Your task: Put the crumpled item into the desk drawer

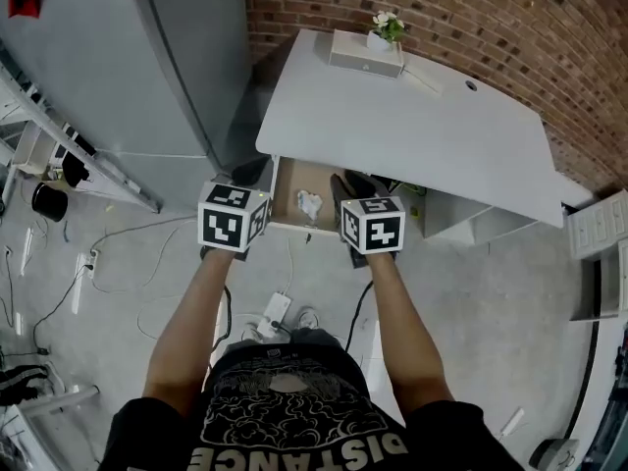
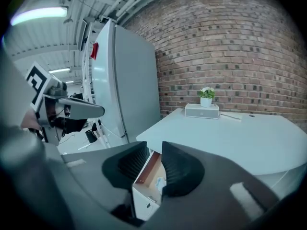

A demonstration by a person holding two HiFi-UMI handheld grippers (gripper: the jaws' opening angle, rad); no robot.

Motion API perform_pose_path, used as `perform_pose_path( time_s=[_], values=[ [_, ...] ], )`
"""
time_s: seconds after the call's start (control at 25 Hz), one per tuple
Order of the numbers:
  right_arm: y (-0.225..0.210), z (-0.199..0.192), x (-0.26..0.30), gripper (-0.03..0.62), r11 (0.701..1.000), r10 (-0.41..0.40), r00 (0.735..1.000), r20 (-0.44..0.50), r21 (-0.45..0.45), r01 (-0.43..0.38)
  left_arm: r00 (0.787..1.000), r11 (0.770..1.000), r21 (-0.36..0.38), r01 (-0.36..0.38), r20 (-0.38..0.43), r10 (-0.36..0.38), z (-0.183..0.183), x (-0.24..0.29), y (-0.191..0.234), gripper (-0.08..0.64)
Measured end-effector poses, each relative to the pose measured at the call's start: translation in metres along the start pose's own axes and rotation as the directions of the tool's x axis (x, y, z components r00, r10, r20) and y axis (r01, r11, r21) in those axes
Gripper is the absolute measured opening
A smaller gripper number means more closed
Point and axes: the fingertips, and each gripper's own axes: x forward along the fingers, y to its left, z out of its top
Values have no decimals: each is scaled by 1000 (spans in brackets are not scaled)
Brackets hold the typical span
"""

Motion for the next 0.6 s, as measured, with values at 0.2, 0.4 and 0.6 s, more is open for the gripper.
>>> perform_pose_path(
  time_s=[0.2,0.4,0.6],
  values=[
    [10,23,-34,84,998,-66,996,67,7,66,998,999,23,47,32,-48,15,-20,-3,-2],
    [25,33,-70,72,990,-138,981,136,36,135,994,995,54,85,64,-88,21,-43,-8,0],
    [38,38,-105,60,977,-212,960,183,69,203,986,986,94,137,83,-145,28,-61,-18,-2]
  ],
)
